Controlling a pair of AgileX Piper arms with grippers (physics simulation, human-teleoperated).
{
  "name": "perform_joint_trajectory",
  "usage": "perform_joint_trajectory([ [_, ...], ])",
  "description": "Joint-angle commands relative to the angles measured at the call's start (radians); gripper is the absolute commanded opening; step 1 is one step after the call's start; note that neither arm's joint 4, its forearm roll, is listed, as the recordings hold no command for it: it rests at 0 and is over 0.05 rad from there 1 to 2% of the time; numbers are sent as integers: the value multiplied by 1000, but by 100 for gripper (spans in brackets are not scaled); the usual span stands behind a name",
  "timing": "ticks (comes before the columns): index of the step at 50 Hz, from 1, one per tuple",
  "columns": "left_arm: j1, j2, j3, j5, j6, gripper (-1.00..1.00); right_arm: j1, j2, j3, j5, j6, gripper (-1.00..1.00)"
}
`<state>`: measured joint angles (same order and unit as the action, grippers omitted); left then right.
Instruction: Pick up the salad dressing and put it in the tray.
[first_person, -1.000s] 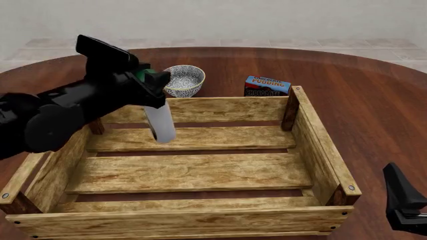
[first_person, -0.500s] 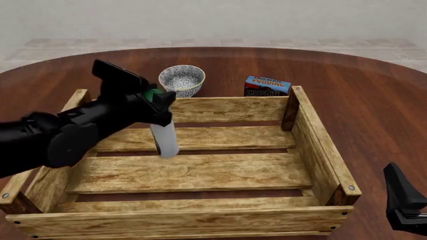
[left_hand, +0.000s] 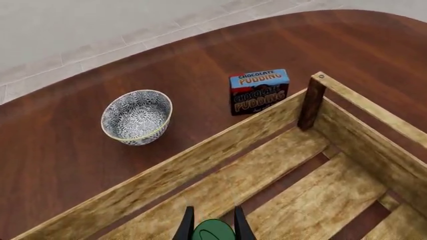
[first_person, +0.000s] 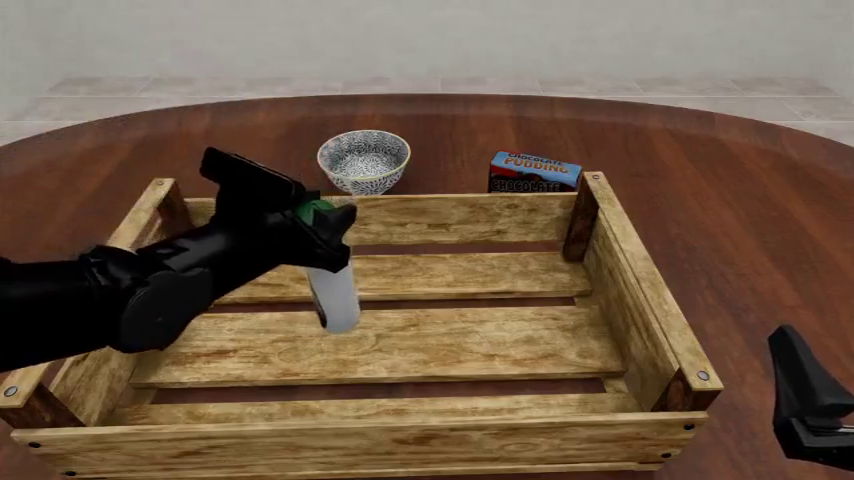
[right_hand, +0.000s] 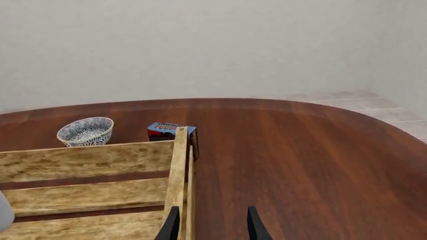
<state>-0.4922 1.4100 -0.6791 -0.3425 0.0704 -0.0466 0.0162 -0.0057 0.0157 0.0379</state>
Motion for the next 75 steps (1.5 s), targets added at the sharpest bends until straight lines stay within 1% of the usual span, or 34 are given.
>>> perform_joint_trajectory([
  [1, 2, 26, 11, -35, 16, -100, -1, 3, 2, -4, 4, 100],
  [16, 1, 79, 22, -69, 24, -100, -4, 7, 2, -8, 9, 100],
  [35, 7, 108, 32, -92, 26, -100, -3, 9, 0, -7, 8, 100],
  [54, 13, 119, 52, -115, 10, -100, -1, 8, 0, -4, 2, 100],
  [75, 10, 160, 67, -147, -7, -100, -3, 13, 2, -11, 7, 100],
])
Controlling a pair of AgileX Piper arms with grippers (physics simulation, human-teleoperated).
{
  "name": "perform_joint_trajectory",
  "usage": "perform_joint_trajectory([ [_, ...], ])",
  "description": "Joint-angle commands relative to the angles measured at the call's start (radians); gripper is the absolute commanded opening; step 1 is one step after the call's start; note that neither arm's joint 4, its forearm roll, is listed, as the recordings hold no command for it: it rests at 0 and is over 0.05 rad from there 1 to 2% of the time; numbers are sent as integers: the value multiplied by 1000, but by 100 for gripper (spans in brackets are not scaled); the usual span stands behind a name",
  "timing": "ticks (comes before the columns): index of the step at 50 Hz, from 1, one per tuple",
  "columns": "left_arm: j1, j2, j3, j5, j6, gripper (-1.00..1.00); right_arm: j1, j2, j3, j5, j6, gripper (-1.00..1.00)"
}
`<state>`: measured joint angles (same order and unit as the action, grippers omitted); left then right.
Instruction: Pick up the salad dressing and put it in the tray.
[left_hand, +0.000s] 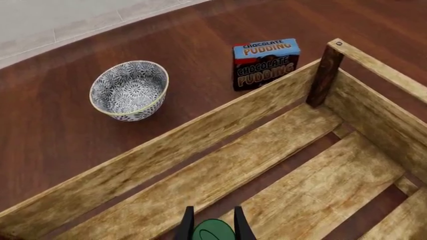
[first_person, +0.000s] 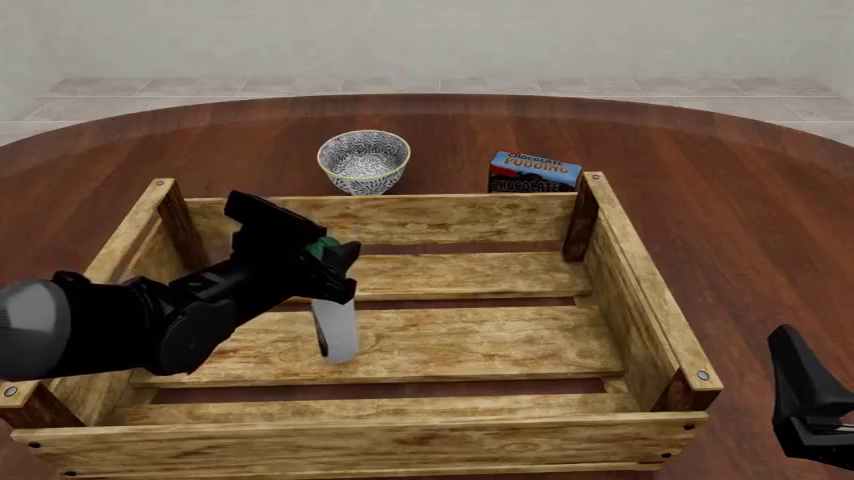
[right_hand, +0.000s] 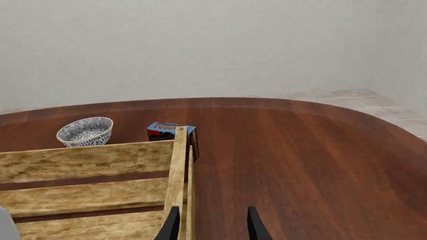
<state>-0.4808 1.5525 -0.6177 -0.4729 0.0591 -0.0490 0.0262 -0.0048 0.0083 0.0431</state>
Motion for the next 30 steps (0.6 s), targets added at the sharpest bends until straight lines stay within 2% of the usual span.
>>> perform_joint_trajectory([
  [1, -1, 19, 6, -17, 5, -100, -1, 0, 2, -2, 2, 100],
  [30, -1, 33, 22, -35, 4, -100, -4, 1, 0, -2, 2, 100],
])
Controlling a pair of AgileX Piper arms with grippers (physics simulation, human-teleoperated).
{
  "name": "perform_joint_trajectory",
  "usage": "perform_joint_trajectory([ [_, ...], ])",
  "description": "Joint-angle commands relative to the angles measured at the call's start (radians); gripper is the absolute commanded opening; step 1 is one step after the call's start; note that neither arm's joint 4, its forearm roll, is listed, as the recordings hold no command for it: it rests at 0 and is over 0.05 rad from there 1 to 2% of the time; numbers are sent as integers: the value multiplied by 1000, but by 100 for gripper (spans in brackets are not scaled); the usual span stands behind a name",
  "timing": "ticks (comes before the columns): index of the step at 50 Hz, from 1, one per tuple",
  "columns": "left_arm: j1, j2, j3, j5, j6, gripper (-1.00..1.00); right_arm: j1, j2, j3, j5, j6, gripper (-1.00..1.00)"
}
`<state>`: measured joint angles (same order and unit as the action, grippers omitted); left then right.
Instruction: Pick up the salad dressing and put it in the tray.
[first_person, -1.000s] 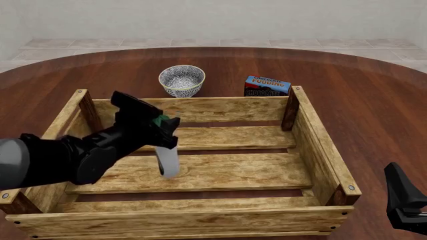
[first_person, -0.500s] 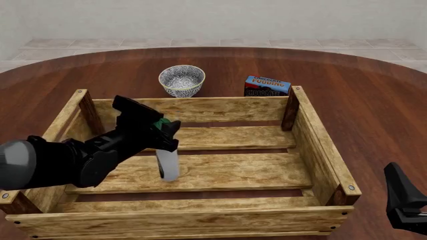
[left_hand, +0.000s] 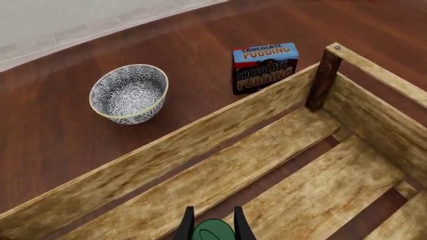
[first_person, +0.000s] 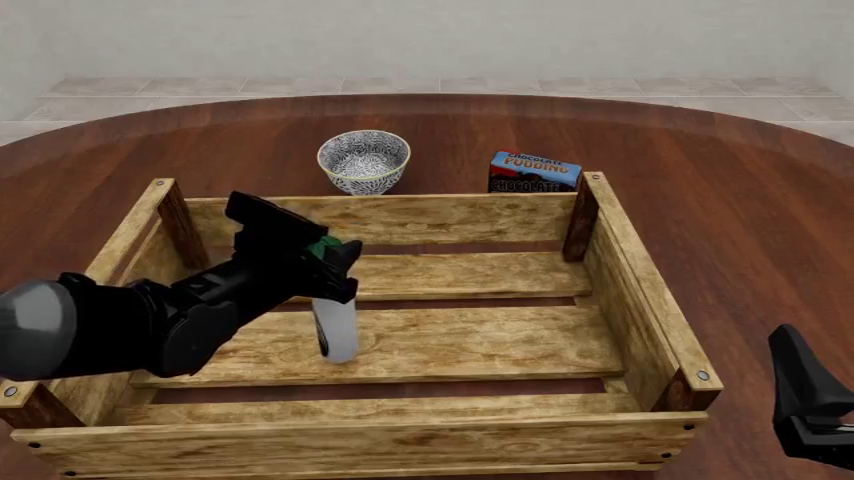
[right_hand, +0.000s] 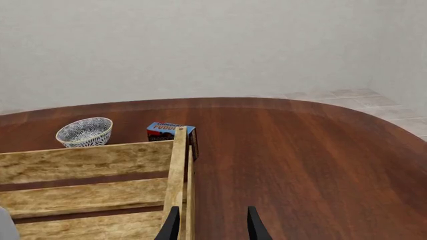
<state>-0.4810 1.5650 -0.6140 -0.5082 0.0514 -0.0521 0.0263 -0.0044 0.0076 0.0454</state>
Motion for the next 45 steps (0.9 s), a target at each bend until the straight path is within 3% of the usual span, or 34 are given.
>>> perform_joint_trajectory([
  [1, 1, 21, 18, 1, 14, -100, -1, -1, 0, 0, 0, 100],
  [8, 6, 28, 15, 6, 9, -100, -2, -2, 1, 0, 0, 100],
  [9, 9, 28, 15, 7, 10, 100, -2, -2, 1, 0, 0, 100],
  [45, 5, 0, 3, 32, 23, 100, -2, 4, 1, -4, 2, 100],
])
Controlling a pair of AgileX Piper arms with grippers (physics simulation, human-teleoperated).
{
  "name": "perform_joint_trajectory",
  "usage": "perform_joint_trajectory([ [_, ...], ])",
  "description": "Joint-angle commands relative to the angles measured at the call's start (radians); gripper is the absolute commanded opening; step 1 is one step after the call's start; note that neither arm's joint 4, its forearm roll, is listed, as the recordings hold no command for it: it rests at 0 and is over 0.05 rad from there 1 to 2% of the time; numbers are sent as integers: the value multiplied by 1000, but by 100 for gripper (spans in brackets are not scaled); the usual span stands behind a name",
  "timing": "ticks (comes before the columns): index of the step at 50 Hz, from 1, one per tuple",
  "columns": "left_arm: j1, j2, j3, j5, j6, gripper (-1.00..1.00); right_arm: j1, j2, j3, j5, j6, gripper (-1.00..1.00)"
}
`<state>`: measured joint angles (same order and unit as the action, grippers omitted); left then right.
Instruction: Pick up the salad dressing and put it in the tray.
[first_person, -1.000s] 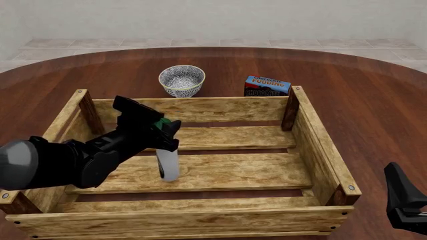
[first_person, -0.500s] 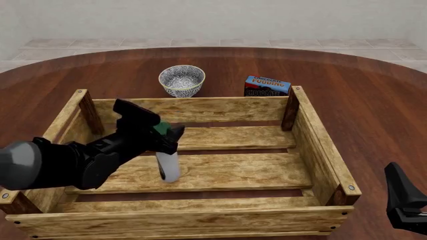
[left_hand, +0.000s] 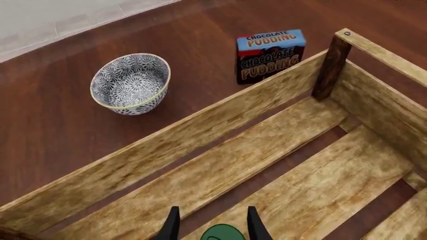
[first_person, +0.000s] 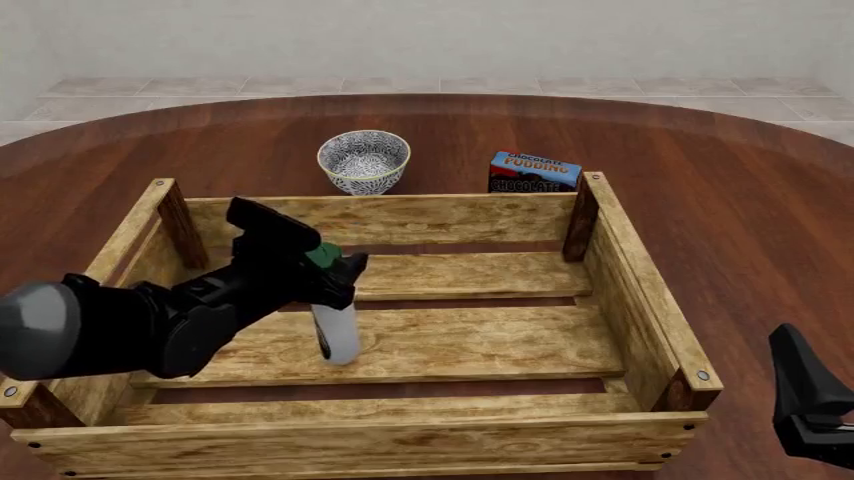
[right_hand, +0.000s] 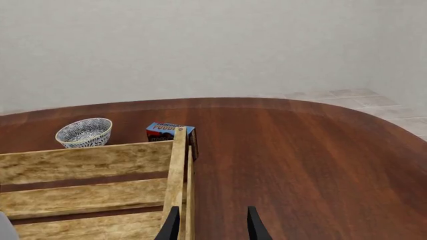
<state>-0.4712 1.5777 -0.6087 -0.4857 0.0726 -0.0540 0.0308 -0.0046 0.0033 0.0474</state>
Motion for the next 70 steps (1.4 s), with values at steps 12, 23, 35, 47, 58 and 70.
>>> perform_joint_trajectory([
  [12, -9, -33, -3, 20, 6, 100, 0, -4, 0, 3, 0, 100],
  [23, -4, -61, -8, 39, 17, 100, 0, -3, 0, 3, 0, 100],
  [35, -12, -109, -19, 74, 25, 100, -1, -3, 0, 3, 0, 100],
  [47, -20, -164, -30, 115, 34, 100, 0, -3, 0, 3, 0, 100],
  [58, -21, -236, -44, 166, 48, 100, 5, 2, 1, 0, -8, 100],
  [70, -31, -303, -45, 198, 68, 100, 5, 3, 1, -1, -8, 100],
])
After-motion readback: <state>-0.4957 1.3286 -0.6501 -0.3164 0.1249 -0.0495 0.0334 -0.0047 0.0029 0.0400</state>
